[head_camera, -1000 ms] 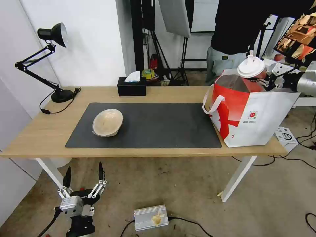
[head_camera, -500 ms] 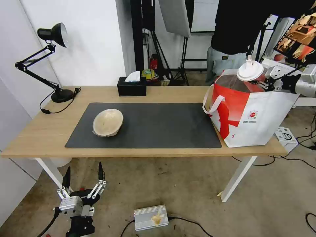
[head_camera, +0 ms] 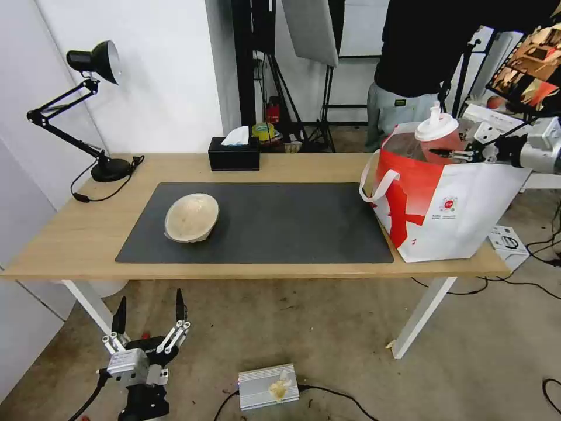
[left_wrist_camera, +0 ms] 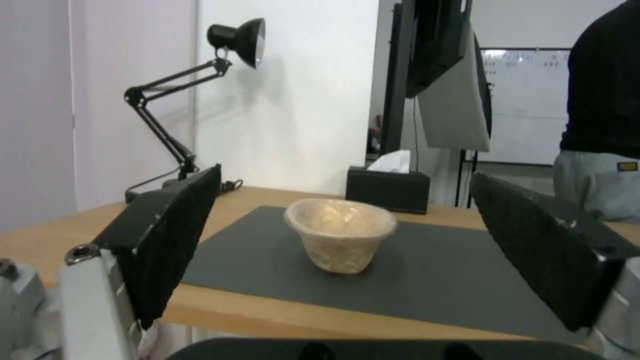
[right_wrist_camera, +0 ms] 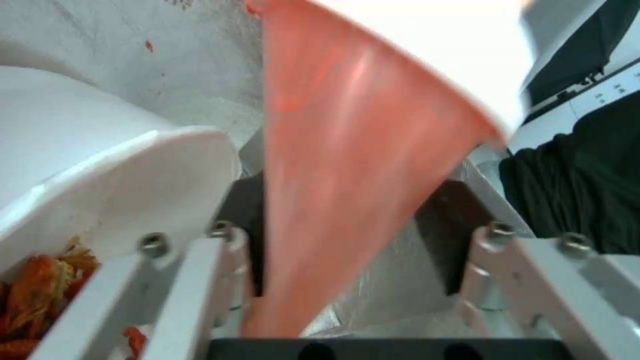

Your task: Pick up the trash from the table and place it into the takeout bag.

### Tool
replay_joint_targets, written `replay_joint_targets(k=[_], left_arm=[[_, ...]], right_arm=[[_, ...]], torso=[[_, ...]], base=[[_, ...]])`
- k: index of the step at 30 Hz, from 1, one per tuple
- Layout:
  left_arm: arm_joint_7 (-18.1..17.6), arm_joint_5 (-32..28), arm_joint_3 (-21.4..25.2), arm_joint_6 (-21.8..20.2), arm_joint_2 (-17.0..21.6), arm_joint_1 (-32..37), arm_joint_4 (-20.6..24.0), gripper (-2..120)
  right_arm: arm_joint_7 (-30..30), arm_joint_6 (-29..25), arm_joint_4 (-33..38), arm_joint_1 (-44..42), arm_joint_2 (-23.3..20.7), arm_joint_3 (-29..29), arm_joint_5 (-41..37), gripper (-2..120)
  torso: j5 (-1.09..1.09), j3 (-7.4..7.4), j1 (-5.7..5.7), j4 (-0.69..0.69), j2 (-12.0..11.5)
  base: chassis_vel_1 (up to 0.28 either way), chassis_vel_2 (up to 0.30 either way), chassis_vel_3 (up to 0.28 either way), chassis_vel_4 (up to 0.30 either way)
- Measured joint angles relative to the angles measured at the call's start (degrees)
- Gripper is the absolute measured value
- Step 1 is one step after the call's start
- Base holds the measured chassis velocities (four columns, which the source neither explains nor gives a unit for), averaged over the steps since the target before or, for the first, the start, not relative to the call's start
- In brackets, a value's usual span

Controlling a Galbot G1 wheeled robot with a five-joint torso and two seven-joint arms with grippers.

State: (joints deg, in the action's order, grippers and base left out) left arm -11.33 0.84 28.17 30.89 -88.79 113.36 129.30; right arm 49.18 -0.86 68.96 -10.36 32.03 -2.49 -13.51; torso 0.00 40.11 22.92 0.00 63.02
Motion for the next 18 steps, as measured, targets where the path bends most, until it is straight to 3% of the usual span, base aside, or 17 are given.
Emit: replay_joint_targets(k=[11, 18], left_arm=[[0.0, 0.3, 0.3, 0.1, -0.4, 0.6, 0.9, 100], [0.0, 0.5, 0.3, 0.1, -0.6, 0.6, 1.4, 100]], right_arm=[[0.2, 0.0, -0.1, -0.3, -0.2, -0.4, 1.0, 93], [1.5, -0.2, -0.7, 1.0, -1.1, -0.3, 1.4, 100]], torso=[[0.0, 0.0, 0.0, 0.0, 0.0], [0.0, 0.0, 0.0, 0.0, 0.0]], base=[[0.0, 0.0, 0.0, 0.0], [0.0, 0.0, 0.0, 0.0]])
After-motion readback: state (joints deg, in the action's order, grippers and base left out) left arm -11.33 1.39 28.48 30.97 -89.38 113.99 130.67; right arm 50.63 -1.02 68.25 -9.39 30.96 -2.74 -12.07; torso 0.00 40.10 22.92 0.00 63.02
